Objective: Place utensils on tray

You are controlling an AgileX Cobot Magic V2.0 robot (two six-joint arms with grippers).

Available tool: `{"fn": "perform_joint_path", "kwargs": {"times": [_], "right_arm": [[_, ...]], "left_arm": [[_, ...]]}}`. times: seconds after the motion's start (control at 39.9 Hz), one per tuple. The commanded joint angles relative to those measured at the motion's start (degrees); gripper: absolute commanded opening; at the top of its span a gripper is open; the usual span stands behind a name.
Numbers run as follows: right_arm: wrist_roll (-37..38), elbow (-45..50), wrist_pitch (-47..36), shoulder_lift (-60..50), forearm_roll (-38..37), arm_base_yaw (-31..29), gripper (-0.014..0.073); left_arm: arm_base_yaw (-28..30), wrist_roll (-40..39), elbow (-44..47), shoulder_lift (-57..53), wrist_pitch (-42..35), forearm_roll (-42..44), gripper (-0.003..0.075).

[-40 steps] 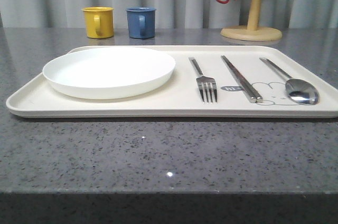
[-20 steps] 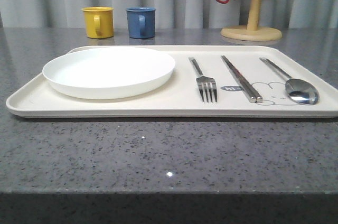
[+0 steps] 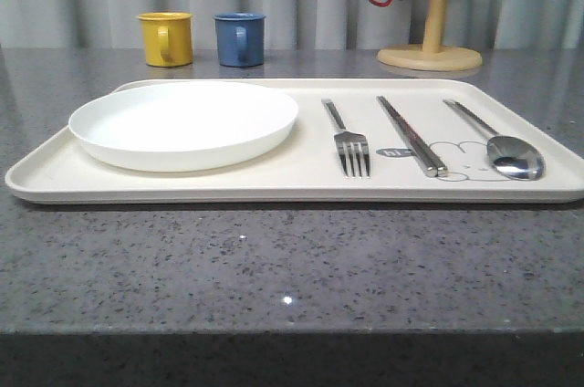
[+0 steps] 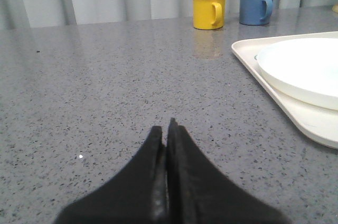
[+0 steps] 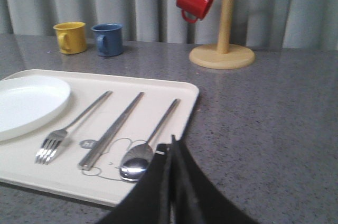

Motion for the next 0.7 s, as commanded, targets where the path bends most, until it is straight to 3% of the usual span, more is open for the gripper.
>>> {"fn": "perform_joint_path", "kwargs": {"times": [0.0,0.13,0.33,0.68], "right_arm": [[-4.62,2.62,-8.47,-1.57,3.82,-4.27,-0.0070],[-8.57,7.37,-8.40,-5.45,9.20,-8.63,-0.0070],[-8.64,9.93,-7.23,-6.19,11.94,-14.39,-0.0070],[-8.64,9.88,-6.53,-6.19,11.79,-15.40,-0.0070]], "left_arm": [[0.13,-0.49,-0.04,-1.39,-5.19,-0.68,-0.0018],[0.13,-0.49,-0.04,-1.39,-5.19,-0.68,-0.0018],[0.13,-0.49,-0.04,-1.39,-5.19,-0.68,-0.0018],[0.13,-0.49,-0.04,-1.39,-5.19,-0.68,-0.0018]]}}
